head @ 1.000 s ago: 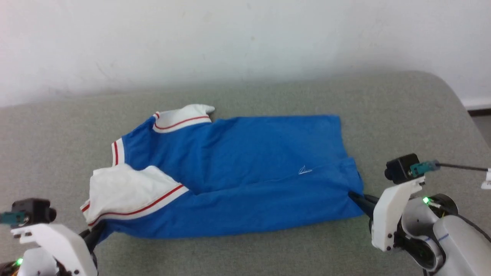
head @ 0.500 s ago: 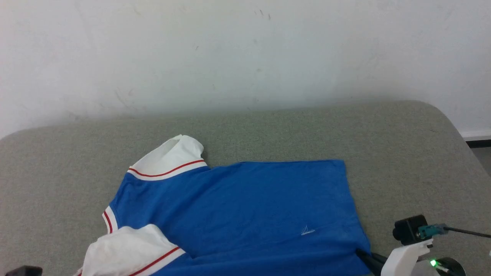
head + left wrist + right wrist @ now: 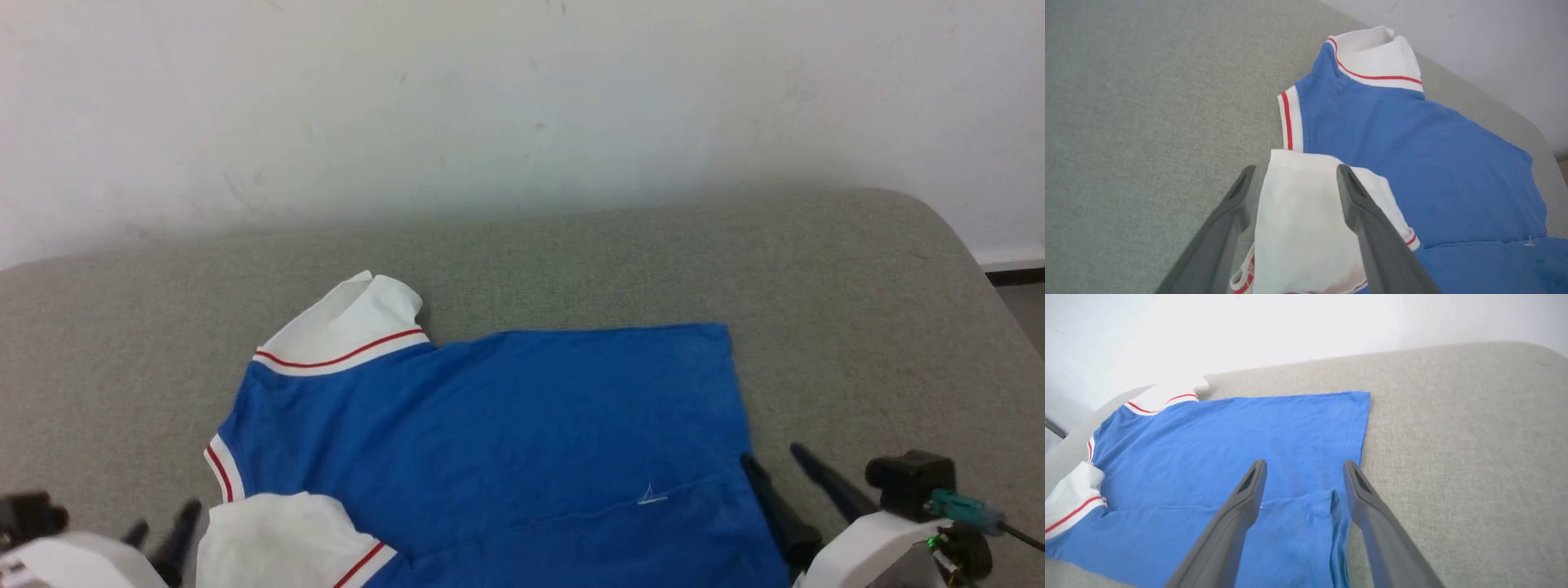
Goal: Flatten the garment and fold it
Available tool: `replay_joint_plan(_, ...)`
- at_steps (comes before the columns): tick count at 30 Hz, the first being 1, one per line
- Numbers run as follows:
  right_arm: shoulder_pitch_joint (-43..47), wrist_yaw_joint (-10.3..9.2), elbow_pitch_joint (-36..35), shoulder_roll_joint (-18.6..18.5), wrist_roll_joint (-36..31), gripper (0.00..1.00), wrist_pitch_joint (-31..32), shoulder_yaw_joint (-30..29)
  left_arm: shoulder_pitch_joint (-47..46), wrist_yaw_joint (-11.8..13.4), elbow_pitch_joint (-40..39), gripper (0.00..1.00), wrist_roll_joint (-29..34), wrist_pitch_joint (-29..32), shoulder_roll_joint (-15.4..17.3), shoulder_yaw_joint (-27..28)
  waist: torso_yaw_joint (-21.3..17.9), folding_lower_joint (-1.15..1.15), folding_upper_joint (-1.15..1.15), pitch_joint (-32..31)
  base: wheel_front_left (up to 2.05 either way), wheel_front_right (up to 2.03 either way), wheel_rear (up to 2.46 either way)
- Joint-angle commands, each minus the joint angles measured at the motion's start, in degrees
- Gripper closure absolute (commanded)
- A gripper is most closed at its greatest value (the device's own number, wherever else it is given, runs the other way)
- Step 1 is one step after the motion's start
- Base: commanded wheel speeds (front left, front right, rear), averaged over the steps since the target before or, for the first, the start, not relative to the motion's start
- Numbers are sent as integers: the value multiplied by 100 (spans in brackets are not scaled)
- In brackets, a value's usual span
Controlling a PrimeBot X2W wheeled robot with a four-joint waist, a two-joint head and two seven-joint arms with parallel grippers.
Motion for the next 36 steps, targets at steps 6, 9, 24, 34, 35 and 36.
replay_joint_plan(6, -176, -3, -693, 354, -625, 0, -526, -339, -966, 212, -108, 0, 402, -348, 77, 57, -247, 0, -1, 432, 0, 0, 0)
replay_joint_plan(9, -338, -3, -1053, 487, -843, 0, -587, -435, -1654, 227, -15, 0, 595, -394, 101, -77, -396, 0, -1, 797, 0, 0, 0)
replay_joint_plan(24, -1014, -3, -1394, 734, -1091, 0, -827, -134, -4805, -480, 1731, 0, 1119, 1033, 627, -1194, -1477, 0, -1, 2114, 0, 0, 0)
replay_joint_plan(34, -1170, -3, -1130, 784, -889, 0, -938, 37, -5467, -678, 2780, 0, 1323, 2642, 944, -1909, -1834, 0, -1, 2395, 0, 0, 0)
replay_joint_plan(35, -1178, -3, -1105, 786, -877, 0, -945, 43, -5457, -693, 2863, 0, 1324, 2797, 955, -1976, -1850, 0, -1, 2413, 0, 0, 0)
replay_joint_plan(36, -1186, -3, -1087, 790, -849, 0, -960, 48, -5451, -701, 2931, 0, 1347, 2924, 981, -2040, -1864, 0, -1, 2436, 0, 0, 0)
